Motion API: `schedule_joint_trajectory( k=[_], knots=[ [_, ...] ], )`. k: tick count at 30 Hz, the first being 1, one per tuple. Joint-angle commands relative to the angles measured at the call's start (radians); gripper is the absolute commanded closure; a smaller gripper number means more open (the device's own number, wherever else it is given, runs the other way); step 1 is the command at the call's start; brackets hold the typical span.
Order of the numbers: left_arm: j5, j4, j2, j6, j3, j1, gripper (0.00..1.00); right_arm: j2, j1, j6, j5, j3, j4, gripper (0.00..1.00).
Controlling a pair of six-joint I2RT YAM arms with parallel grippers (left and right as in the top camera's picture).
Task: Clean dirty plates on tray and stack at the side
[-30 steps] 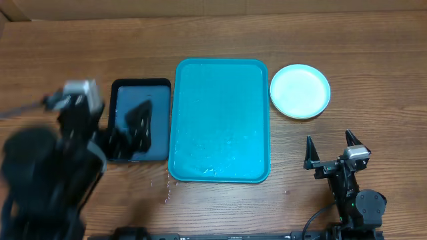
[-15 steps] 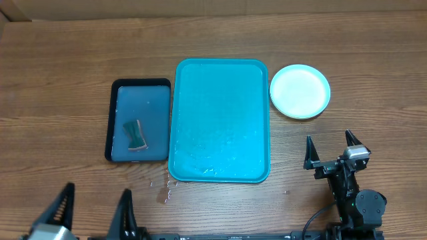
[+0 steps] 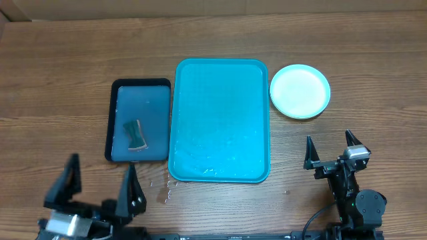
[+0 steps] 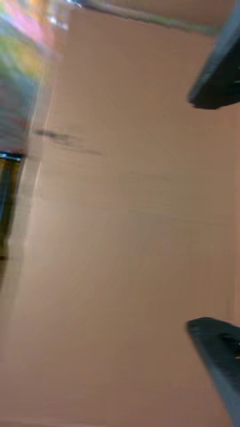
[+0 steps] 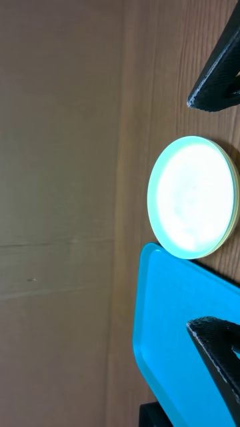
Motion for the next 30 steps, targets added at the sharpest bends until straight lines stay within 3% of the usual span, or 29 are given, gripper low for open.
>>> schedule_joint_trajectory(
  k=[1,7,10,17,23,30],
  knots=[
    [-0.01,0.254,-0.014,0.012,-0.127,-0.007,0.0,-0.008,0.006,-0.007,0.013,-0.01,0.005,0.0],
    [-0.01,0.78,-0.014,0.0,-0.386,-0.007,0.0,-0.008,0.006,-0.007,0.013,-0.01,0.005,0.0],
    [-0.01,0.862,-0.014,-0.011,-0.478,-0.006,0.0,-0.008,0.006,-0.007,0.014,-0.01,0.005,0.0],
    [-0.012,0.862,-0.014,-0.01,-0.615,-0.006,0.0,-0.008,0.006,-0.007,0.013,-0.01,0.005,0.0],
    [-0.01,0.634,-0.014,-0.01,-0.627,-0.006,0.0,-0.008,0.006,-0.007,0.013,-0.01,0.005,0.0],
    [-0.068,0.222,-0.014,-0.002,-0.627,-0.006,0.0,-0.008,0.006,-0.007,0.013,-0.01,0.005,0.0]
  ],
)
